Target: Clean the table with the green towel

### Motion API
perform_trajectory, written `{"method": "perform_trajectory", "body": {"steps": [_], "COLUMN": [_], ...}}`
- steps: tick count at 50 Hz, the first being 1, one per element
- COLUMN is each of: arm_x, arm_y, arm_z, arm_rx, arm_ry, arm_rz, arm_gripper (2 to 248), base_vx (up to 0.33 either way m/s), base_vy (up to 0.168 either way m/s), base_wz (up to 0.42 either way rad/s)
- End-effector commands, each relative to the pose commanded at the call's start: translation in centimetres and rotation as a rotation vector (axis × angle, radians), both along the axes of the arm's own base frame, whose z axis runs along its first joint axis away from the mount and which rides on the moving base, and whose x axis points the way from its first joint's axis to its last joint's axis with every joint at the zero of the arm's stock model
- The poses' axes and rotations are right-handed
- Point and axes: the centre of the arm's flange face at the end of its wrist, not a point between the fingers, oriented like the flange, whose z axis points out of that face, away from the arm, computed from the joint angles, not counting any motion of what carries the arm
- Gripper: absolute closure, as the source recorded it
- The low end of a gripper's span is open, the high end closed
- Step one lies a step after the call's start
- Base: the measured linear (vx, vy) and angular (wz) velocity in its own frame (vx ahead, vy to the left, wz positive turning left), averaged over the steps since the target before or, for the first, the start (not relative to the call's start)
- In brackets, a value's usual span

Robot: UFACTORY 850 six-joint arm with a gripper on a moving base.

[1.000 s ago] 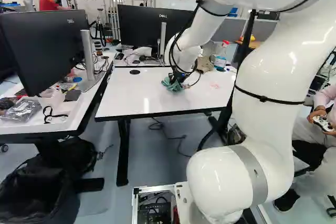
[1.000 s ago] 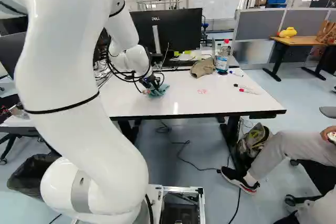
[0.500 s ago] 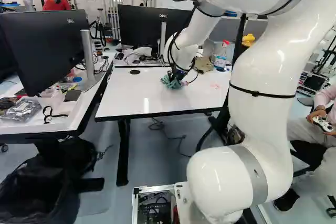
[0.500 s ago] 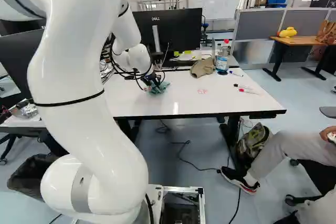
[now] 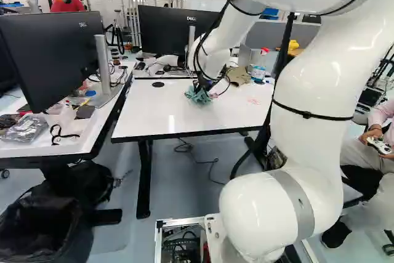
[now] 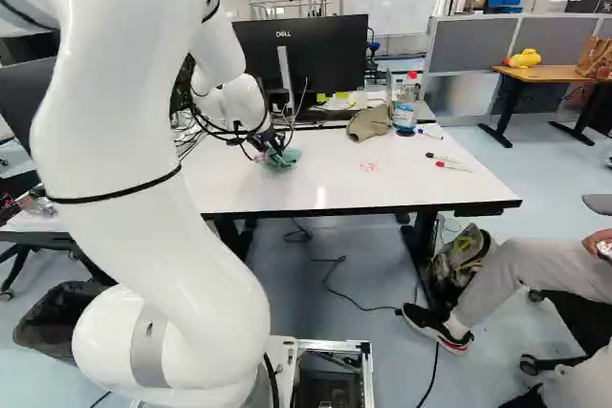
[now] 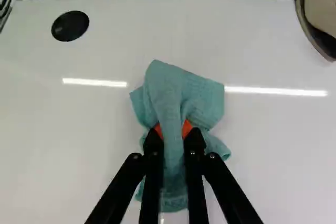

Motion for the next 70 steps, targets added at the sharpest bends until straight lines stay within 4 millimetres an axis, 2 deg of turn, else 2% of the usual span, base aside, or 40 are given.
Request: {"method": "perform_trajectory", "body": {"steps": [5,20,35,51,70], "arm_x": [-0.5,-2.1,-4.5,-7.7,-11.7], "arm_y": [0.8,3.1,4.6,4.6,3.4], "arm_z": [0.6,0.6,0.7,0.6,0.5], "arm_rx": [0.001,0.001,0.000,0.000,0.000], "arm_ry": [-0.011,-0.007,-0.002,0.002,0.002], "arm_rz": [0.017,0.066,0.105,0.121,0.113], "arm_gripper": [200,200,200,200,200], "base_vx": [0.000,0.000,0.000,0.000,0.000], "base_vy": [0.000,0.000,0.000,0.000,0.000], "base_wz": [0.000,0.000,0.000,0.000,0.000]}}
